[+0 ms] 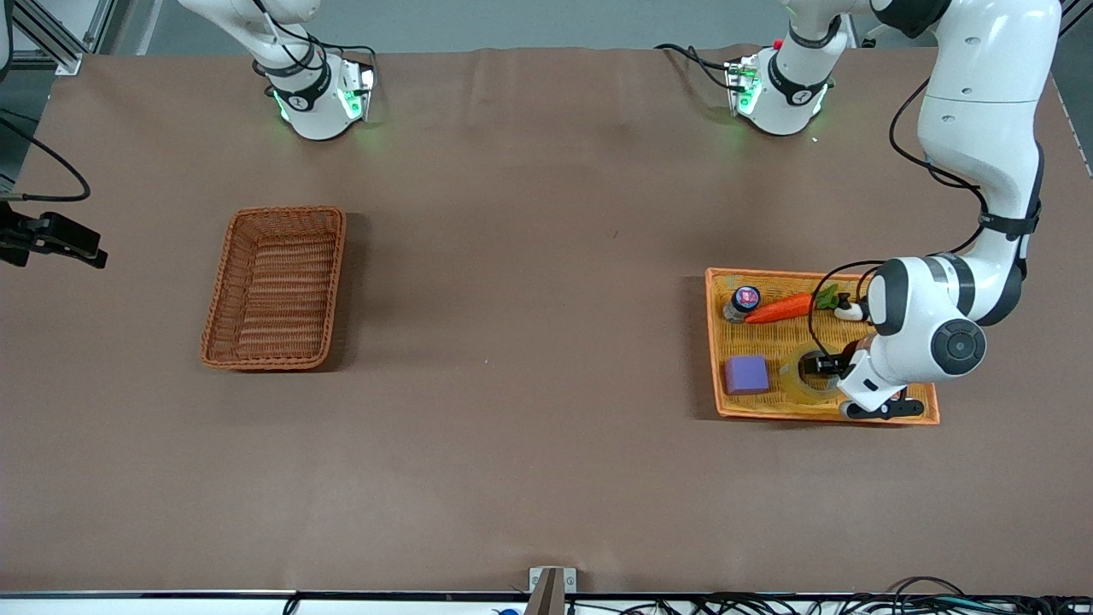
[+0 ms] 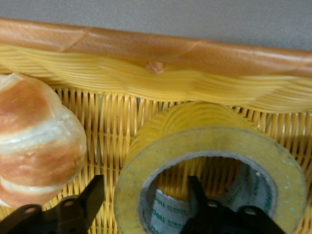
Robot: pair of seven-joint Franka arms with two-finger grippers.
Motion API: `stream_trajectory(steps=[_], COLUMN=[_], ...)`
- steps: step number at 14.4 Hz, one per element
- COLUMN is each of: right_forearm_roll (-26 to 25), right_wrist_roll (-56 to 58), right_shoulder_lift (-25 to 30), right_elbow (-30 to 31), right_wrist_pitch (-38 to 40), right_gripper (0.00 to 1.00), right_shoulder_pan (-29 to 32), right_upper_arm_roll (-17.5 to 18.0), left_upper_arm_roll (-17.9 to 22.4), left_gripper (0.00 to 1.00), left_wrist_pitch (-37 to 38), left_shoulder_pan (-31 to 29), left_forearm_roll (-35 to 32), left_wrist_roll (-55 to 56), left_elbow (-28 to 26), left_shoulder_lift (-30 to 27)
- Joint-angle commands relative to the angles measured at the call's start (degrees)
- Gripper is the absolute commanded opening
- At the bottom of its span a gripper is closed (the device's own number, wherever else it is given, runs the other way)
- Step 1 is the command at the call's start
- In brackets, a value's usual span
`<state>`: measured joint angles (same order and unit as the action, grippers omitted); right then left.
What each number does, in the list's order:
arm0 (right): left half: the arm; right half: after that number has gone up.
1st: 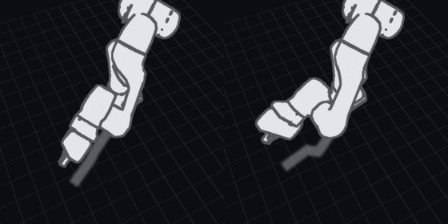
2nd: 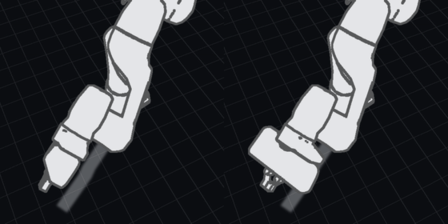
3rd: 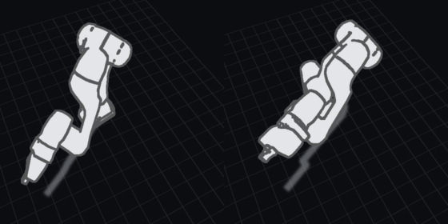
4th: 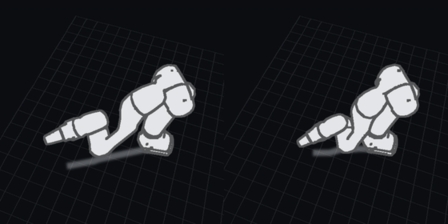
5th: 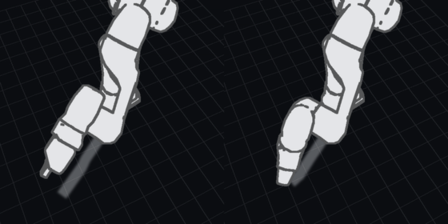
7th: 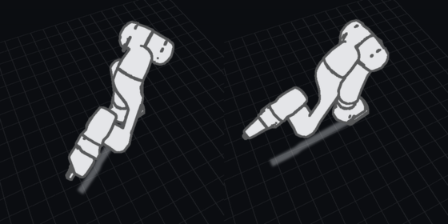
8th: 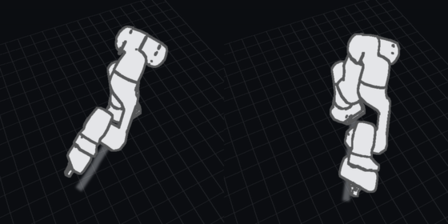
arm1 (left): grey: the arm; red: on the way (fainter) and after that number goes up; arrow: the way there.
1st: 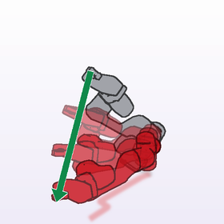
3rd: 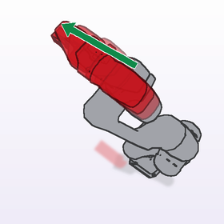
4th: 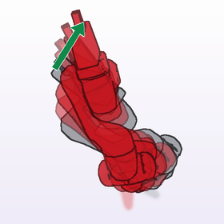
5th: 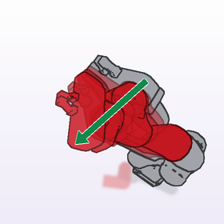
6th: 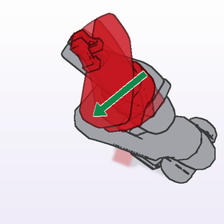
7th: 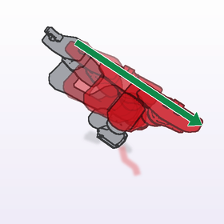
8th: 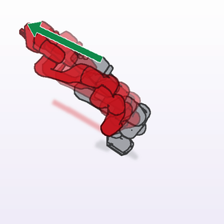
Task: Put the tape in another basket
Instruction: 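Lower the left gripper onto the yellow tape roll and close it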
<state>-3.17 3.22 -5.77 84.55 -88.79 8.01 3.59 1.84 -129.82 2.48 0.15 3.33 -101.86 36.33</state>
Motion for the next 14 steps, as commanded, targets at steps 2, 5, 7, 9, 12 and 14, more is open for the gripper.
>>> stream_trajectory(steps=[2,5,7,9,12,14], right_forearm_roll=[0.8,0.8,0.8,0.71,0.89,0.89], right_wrist_roll=[0.74,0.82,0.74,0.74,0.65,0.56], right_shoulder_lift=[0.94,0.94,0.94,0.94,0.85,0.85], right_elbow=[0.35,0.35,0.35,0.35,0.35,0.35], right_wrist_pitch=[0.02,-0.07,-0.07,-0.07,-0.24,-0.33], right_gripper=[1.0,1.0,1.0,1.0,1.0,1.0], right_shoulder_pan=[0.6,0.51,0.34,0.51,0.78,0.78], right_upper_arm_roll=[0.27,0.27,0.27,0.27,0.27,0.27], left_upper_arm_roll=[0.53,0.44,0.36,0.0,-2.27,-5.69], left_gripper=[0.0,0.0,0.0,0.0,0.0,0.0], left_wrist_pitch=[-1.58,-1.49,-1.06,0.34,7.97,13.68], left_shoulder_pan=[0.15,-0.11,-0.55,-0.38,-0.29,-0.29], left_forearm_roll=[-0.94,-1.03,-1.12,-1.12,-1.12,-1.12], left_wrist_roll=[-0.78,-0.87,-1.48,-2.36,-2.28,-1.67], left_elbow=[0.17,0.61,1.23,1.49,2.63,5.61], left_shoulder_lift=[-0.03,-0.73,-2.92,-7.22,-14.6,-16.46])
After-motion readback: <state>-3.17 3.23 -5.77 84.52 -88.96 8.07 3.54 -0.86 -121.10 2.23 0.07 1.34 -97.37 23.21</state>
